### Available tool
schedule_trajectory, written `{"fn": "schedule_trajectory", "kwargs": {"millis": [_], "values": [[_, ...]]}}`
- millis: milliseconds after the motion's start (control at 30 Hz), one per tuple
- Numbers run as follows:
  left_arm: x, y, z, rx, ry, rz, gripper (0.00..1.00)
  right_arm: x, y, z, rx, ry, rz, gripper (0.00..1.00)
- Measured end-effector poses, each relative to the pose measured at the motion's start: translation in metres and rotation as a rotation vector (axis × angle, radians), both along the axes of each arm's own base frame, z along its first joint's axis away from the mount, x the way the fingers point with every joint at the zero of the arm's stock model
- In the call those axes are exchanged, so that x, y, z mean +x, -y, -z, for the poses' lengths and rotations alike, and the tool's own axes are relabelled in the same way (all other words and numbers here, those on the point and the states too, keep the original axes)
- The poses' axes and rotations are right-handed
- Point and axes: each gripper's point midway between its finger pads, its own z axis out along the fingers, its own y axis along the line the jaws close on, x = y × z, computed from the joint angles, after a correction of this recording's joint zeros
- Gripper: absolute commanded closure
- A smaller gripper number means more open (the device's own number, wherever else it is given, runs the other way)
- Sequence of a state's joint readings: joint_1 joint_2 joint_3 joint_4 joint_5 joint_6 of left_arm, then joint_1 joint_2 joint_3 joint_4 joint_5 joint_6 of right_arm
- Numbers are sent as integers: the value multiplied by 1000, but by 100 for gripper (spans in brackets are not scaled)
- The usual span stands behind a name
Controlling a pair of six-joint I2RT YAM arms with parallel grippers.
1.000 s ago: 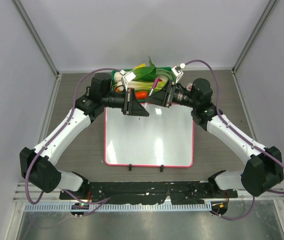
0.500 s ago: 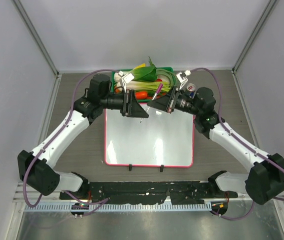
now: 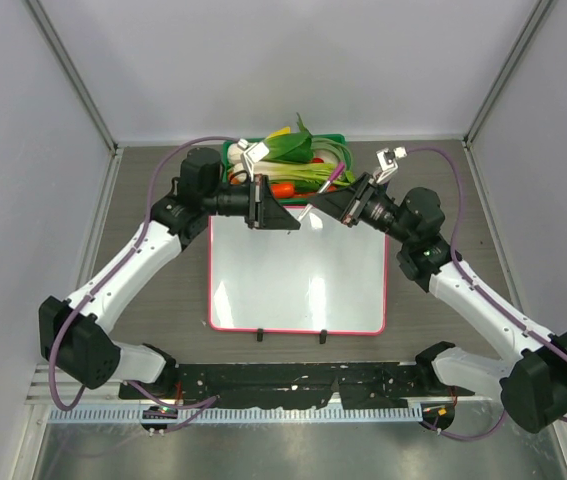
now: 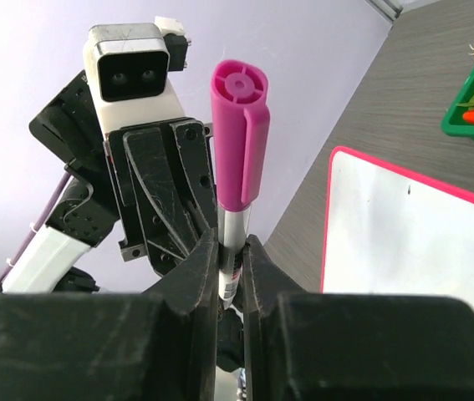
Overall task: Write a sentence on the whiteboard
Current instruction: Pass from the right arm to the left, then pass from the left arm to the right
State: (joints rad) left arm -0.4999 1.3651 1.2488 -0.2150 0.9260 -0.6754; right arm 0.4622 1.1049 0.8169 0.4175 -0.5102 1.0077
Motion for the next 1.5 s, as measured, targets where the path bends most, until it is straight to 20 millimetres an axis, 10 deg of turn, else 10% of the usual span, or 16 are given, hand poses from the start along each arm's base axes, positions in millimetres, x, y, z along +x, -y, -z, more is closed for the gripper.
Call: {"fn": "schedule_trajectory", "kwargs": {"millis": [67, 167, 267, 467, 667, 1000, 1500], "values": [[1, 2, -1, -7, 4, 6, 100, 1, 1, -1, 6, -7, 6, 93], [0, 3, -1, -12, 6, 12, 100, 1, 1, -1, 7, -9, 7, 36], [0, 3, -4, -22, 1, 15, 100, -1, 0, 5, -23, -8, -10, 15], [-3, 3, -13, -28, 12, 34, 100, -2, 10, 4, -90, 9, -59, 14], [-13, 2, -27, -38, 47, 91, 100, -4, 19, -6, -77, 34, -139, 42], [-24, 6, -27, -38, 30, 147, 100, -35, -2, -21, 2, 68, -364, 60], [-27, 7, -25, -31, 24, 163, 100, -46, -9, -11, -18, 55, -449, 65]]}}
